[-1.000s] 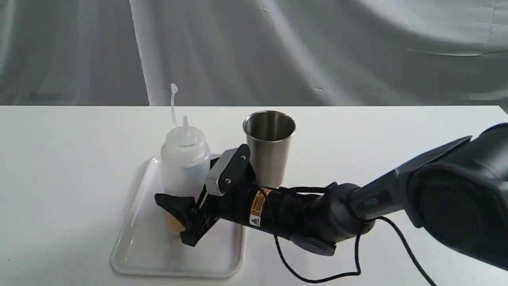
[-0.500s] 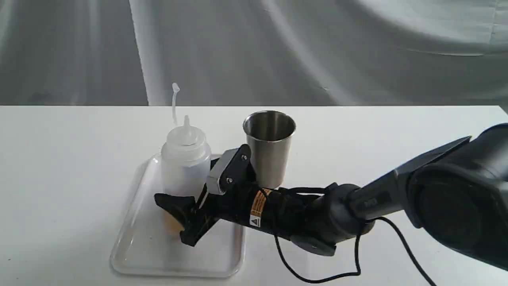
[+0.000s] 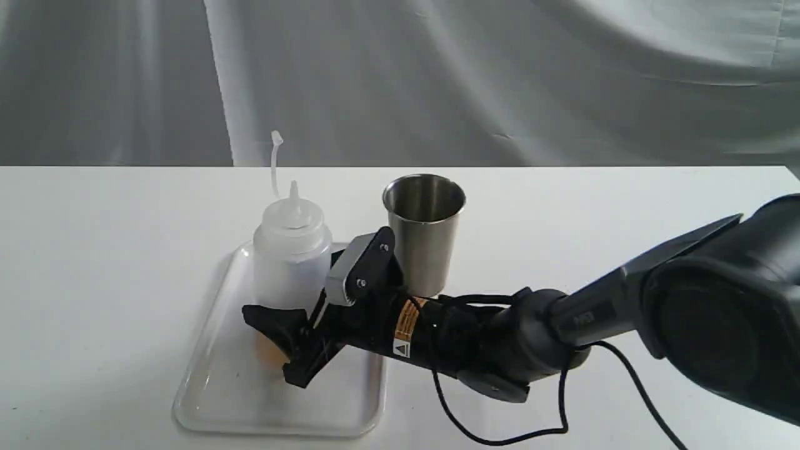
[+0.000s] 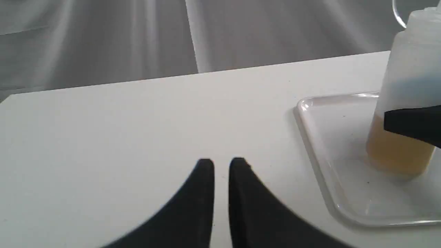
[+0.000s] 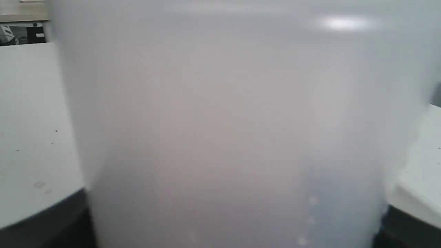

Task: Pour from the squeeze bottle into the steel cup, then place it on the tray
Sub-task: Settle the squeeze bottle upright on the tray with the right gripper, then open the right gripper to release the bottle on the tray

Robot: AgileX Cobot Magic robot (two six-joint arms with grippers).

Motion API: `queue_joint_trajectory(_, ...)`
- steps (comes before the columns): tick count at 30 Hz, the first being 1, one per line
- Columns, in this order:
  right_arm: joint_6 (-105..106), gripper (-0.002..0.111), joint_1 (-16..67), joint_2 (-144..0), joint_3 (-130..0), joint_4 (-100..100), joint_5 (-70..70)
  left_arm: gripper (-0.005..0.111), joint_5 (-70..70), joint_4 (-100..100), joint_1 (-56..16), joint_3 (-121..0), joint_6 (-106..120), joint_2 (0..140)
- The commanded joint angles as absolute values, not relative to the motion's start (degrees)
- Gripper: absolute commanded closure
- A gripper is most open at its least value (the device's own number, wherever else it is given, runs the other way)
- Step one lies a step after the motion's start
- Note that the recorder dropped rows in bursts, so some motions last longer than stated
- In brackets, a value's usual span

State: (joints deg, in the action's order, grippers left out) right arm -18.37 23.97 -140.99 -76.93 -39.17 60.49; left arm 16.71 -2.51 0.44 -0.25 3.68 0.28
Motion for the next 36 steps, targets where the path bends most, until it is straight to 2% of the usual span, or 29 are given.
queue_joint_trajectory(1, -19.74, 0.108, 24.20, -140.26, -76.78, -39.71, 61.36, 0.098, 16.34, -2.54, 0.62, 0.00, 3.49, 0.00)
queue_joint_trajectory(20, -20.99, 0.106, 24.20, -138.74, -76.78, -40.13, 58.43, 0.098, 16.34, -2.54, 0.62, 0.00, 3.49, 0.00)
queue_joint_trajectory(22, -20.99, 0.100, 24.20, -138.74, -76.78, -41.06, 58.00, 0.098, 16.34, -2.54, 0.62, 0.00, 3.49, 0.00)
queue_joint_trajectory(25, -20.99, 0.083, 24.20, -138.74, -76.78, -41.99, 57.57, 0.098, 16.34, -2.54, 0.62, 0.00, 3.49, 0.00)
queue_joint_trajectory(32, -20.99, 0.031, 24.20, -138.74, -76.78, -42.33, 57.57, 0.098, 16.34, -2.54, 0.62, 0.00, 3.49, 0.00)
queue_joint_trajectory(36, -20.99, 0.013, 24.20, -138.74, -76.78, -42.43, 57.57, 0.098, 16.34, -2.54, 0.62, 0.00, 3.49, 0.00)
